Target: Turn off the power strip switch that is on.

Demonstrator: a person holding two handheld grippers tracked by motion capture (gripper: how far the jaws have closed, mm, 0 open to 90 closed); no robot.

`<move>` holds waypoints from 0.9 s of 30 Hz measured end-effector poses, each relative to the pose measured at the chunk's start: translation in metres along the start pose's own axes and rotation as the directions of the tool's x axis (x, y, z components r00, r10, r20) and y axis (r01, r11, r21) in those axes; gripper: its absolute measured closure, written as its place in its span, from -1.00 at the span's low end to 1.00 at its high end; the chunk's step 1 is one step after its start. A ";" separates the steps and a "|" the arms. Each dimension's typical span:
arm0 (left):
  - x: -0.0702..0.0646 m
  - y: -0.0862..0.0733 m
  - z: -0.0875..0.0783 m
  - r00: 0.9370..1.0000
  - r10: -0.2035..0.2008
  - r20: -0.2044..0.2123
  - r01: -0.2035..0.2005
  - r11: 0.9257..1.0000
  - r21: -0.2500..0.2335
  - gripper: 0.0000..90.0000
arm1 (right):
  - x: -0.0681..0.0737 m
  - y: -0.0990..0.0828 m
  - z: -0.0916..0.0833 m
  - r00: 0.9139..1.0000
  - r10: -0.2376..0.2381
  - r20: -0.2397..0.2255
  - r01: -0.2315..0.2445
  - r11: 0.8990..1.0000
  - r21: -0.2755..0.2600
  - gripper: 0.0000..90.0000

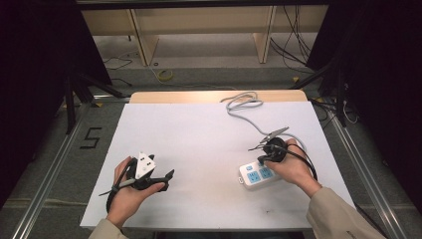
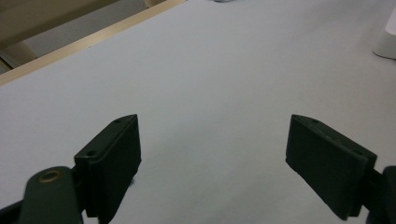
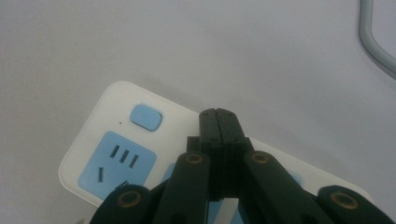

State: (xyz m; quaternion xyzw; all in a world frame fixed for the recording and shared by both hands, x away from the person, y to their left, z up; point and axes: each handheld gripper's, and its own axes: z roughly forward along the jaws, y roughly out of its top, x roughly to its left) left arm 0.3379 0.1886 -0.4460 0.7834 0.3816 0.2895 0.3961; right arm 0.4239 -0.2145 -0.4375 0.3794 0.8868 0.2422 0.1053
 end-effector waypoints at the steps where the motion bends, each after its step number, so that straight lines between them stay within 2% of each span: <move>1: 0.000 0.000 0.000 1.000 0.002 -0.001 -0.002 1.000 -0.001 -0.61 | 0.000 0.000 0.000 1.000 0.001 -0.002 -0.001 1.000 0.000 1.00; 9: 0.000 0.000 0.000 1.000 0.000 0.001 0.000 1.000 -0.002 -0.60 | 0.000 -0.001 -0.001 1.000 0.005 -0.003 -0.005 1.000 -0.011 1.00; 27: -0.001 0.000 0.000 1.000 0.006 0.006 -0.006 1.000 0.001 -0.60 | -0.001 -0.007 -0.010 1.000 0.009 -0.018 -0.010 0.996 -0.083 0.97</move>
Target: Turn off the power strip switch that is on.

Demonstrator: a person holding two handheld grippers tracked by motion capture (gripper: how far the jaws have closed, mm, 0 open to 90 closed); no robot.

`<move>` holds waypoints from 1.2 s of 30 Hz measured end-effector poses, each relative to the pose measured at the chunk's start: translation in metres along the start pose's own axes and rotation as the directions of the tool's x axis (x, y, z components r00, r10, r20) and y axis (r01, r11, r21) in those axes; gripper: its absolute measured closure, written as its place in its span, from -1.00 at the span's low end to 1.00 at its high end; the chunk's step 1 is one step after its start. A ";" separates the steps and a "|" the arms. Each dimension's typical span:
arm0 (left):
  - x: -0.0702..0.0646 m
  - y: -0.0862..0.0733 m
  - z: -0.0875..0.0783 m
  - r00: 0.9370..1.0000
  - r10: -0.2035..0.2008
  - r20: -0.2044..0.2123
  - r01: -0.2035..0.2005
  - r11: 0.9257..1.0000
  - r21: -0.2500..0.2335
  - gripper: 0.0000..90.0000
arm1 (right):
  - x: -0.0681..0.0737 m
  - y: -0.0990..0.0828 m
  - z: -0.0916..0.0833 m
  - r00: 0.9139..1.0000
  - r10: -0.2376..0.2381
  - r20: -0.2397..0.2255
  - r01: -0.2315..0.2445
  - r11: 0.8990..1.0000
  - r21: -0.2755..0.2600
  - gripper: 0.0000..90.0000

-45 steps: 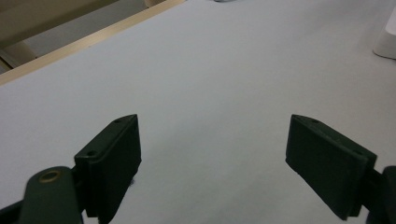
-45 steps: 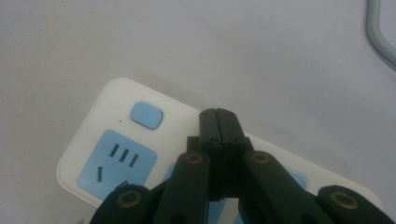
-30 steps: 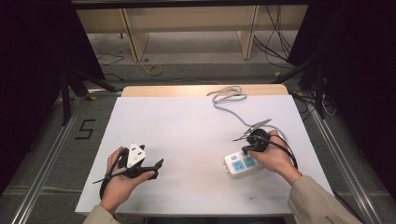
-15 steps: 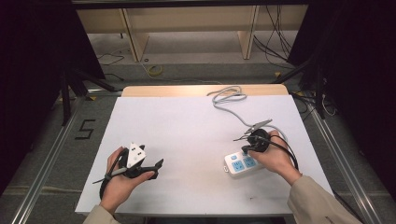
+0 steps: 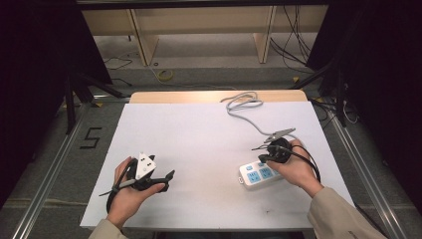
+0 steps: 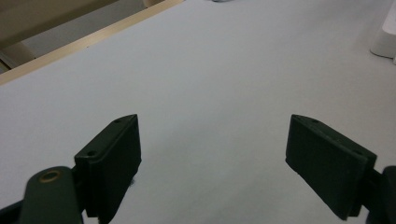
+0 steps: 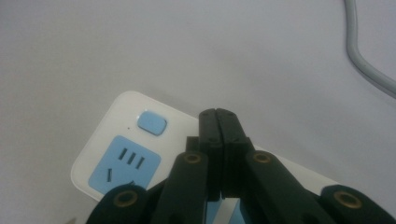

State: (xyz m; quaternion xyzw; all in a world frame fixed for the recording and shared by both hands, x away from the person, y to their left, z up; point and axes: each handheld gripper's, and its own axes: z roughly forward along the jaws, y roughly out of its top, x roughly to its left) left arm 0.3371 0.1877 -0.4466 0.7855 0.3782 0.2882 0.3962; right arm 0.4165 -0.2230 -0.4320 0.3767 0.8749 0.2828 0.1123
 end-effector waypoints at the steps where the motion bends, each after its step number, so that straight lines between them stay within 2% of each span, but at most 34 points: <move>1: 0.000 0.000 0.000 1.000 0.001 0.000 -0.001 1.000 0.001 -0.60 | 0.000 -0.001 -0.001 1.000 -0.004 0.000 0.004 1.000 -0.005 0.96; 22: -0.001 -0.001 -0.001 1.000 -0.006 0.001 0.006 1.000 0.001 -0.60 | 0.003 -0.014 -0.020 1.000 -0.016 -0.012 0.015 0.997 -0.078 0.75; 36: -0.002 -0.001 0.000 1.000 0.000 0.004 0.000 1.000 0.007 -0.60 | 0.005 -0.031 -0.031 1.000 -0.026 -0.017 0.023 0.993 -0.118 0.52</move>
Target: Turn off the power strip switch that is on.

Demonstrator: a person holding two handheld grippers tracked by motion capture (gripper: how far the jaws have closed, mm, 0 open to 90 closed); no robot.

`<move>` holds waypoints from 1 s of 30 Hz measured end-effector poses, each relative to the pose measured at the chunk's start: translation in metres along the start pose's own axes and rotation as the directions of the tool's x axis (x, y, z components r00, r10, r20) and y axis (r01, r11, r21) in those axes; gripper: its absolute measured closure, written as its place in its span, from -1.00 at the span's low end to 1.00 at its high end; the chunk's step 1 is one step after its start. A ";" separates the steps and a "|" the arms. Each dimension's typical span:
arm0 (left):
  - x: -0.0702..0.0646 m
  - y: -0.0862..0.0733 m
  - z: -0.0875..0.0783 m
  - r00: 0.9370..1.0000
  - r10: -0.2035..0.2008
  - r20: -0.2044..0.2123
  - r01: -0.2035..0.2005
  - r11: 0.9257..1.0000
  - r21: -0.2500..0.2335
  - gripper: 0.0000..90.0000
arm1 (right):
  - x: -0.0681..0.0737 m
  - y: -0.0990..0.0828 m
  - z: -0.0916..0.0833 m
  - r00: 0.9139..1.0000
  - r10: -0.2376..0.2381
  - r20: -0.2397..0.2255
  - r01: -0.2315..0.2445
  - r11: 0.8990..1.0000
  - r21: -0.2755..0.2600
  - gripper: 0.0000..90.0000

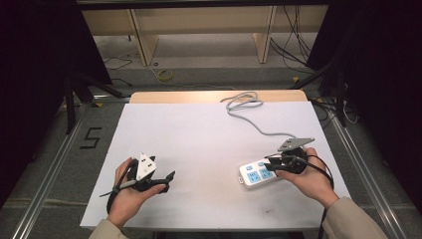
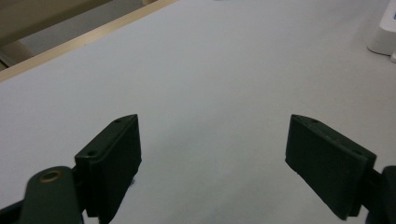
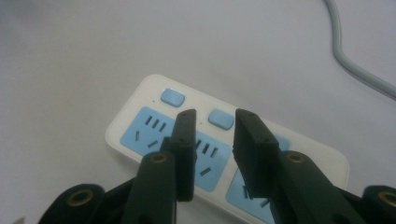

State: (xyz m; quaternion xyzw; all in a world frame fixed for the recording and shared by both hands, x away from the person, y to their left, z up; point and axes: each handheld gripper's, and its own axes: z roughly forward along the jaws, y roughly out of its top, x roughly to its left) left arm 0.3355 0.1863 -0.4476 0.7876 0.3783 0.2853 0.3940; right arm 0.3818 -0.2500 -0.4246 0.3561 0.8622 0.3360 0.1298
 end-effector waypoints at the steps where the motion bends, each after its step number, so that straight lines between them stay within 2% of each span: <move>1: 0.000 0.000 0.000 1.000 0.000 0.001 0.000 1.000 0.000 -0.60 | 0.001 -0.001 -0.001 1.000 0.004 0.002 -0.004 1.000 0.003 0.50; 17: -0.001 -0.001 0.000 1.000 -0.001 0.004 0.001 1.000 0.003 -0.60 | 0.002 -0.020 -0.013 1.000 0.020 -0.011 -0.020 1.000 -0.023 0.25; 24: -0.001 -0.001 0.001 1.000 0.004 0.008 -0.004 1.000 0.008 -0.60 | 0.000 -0.034 -0.020 1.000 0.019 -0.019 -0.020 0.999 -0.043 0.06; 30: -0.001 -0.001 0.001 1.000 0.000 0.007 0.000 1.000 0.009 -0.60 | 0.000 -0.045 -0.027 1.000 0.016 -0.016 -0.017 0.998 -0.058 -0.01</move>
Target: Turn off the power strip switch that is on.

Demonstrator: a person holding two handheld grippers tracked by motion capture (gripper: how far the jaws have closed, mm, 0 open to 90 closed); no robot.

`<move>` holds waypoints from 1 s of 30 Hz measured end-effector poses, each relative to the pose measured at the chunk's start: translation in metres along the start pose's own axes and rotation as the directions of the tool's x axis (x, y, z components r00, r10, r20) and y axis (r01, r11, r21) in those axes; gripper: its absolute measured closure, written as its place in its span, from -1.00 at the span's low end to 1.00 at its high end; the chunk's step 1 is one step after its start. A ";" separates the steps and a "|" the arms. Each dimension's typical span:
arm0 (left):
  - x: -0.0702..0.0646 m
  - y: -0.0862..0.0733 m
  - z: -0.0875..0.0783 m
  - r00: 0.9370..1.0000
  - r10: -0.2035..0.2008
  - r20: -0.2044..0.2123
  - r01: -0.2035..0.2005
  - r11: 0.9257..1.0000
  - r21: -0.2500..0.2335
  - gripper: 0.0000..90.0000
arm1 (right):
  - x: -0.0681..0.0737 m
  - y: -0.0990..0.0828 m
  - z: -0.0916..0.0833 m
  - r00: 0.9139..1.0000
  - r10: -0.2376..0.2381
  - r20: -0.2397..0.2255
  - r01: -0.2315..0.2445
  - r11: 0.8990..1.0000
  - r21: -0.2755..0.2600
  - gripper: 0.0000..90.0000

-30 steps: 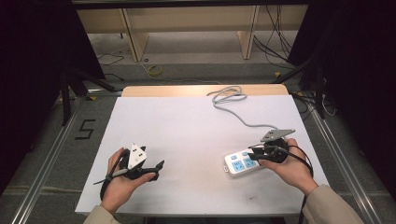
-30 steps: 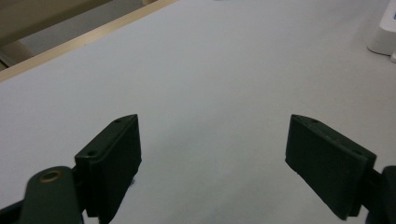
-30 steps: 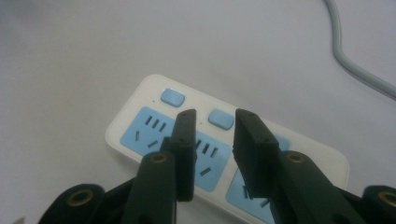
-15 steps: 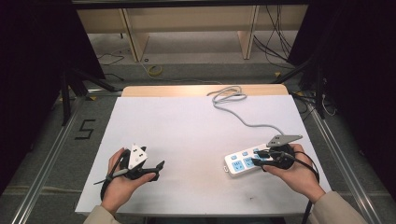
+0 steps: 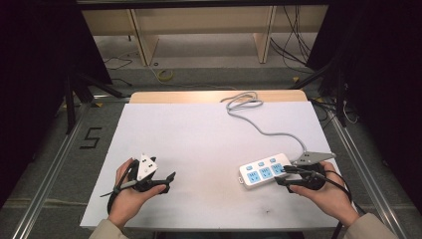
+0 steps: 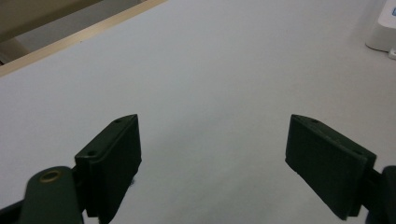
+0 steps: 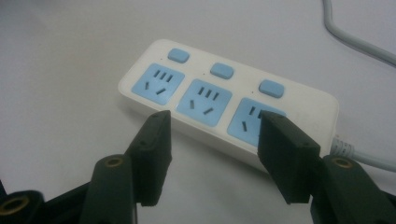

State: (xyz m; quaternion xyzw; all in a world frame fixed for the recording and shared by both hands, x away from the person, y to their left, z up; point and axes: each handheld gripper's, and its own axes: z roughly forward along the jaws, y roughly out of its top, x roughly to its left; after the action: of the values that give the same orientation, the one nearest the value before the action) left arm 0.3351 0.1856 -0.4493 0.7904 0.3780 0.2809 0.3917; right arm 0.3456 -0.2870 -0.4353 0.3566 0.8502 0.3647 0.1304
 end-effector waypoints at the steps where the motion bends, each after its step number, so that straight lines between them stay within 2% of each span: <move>1: 0.000 0.000 0.000 1.000 0.001 0.001 -0.001 1.000 0.001 -0.60 | 0.000 -0.002 -0.001 1.000 0.001 0.000 -0.001 1.000 -0.003 -0.02; 30: -0.001 -0.001 0.001 1.000 0.000 0.006 0.000 1.000 0.010 -0.60 | -0.009 -0.036 -0.023 1.000 0.003 0.013 -0.002 0.999 -0.050 -0.16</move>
State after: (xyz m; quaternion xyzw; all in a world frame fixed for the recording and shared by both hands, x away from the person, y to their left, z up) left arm 0.3344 0.1849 -0.4506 0.7933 0.3781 0.2765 0.3890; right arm 0.3226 -0.3228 -0.4457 0.3568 0.8395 0.3836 0.1444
